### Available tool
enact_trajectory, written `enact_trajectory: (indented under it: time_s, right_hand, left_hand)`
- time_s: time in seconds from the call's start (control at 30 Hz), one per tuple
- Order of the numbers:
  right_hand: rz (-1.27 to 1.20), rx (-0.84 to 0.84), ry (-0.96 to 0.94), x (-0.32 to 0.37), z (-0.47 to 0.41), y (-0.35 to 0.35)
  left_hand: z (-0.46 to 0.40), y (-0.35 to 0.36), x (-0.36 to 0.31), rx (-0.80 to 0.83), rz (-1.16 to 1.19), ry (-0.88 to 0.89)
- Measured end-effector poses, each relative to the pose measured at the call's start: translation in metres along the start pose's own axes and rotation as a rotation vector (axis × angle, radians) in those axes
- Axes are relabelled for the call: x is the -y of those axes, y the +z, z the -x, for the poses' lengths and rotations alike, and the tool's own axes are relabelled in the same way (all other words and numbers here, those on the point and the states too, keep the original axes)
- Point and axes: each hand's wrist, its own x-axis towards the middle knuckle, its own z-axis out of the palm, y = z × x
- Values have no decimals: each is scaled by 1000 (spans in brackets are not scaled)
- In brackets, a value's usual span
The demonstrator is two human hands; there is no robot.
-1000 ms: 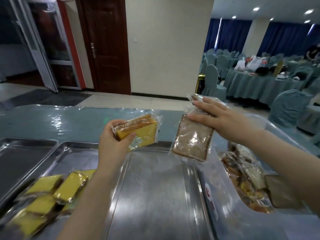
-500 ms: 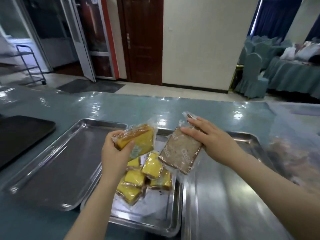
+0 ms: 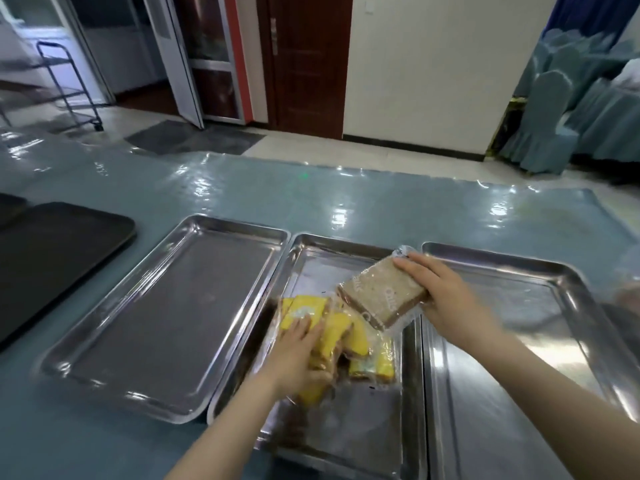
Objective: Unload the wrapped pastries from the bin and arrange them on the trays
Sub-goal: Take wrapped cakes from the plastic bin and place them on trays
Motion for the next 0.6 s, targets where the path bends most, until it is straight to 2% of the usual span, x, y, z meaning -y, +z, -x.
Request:
enact_trajectory:
  time_s: [0.03,0.07,0.13,0.2,0.3,0.5,0.6]
  right_hand:
    - [-41,-13,26,1,-5,7]
    - [-89,-30,44,2,-10,14]
    - [-157,-55,79,11,-20,32]
    - [-179,-44,111,25,-28,51]
    - [-213,-15,116,54,-45,80]
    - [-174,-2,30,152,-90,158]
    - [-114,43,-11,204,-109,209]
  left_hand:
    - [3,3,7,76,40,20]
    - [6,2,13,55,134,29]
    - [14,-7,22,-148,379,-8]
    - [25,-21,35,-351,504,-67]
    - [43,-40,67,-514,564,-164]
    - [71,-73,161,-644,760,-295]
    - [80,-89,204,-728,740,-350]
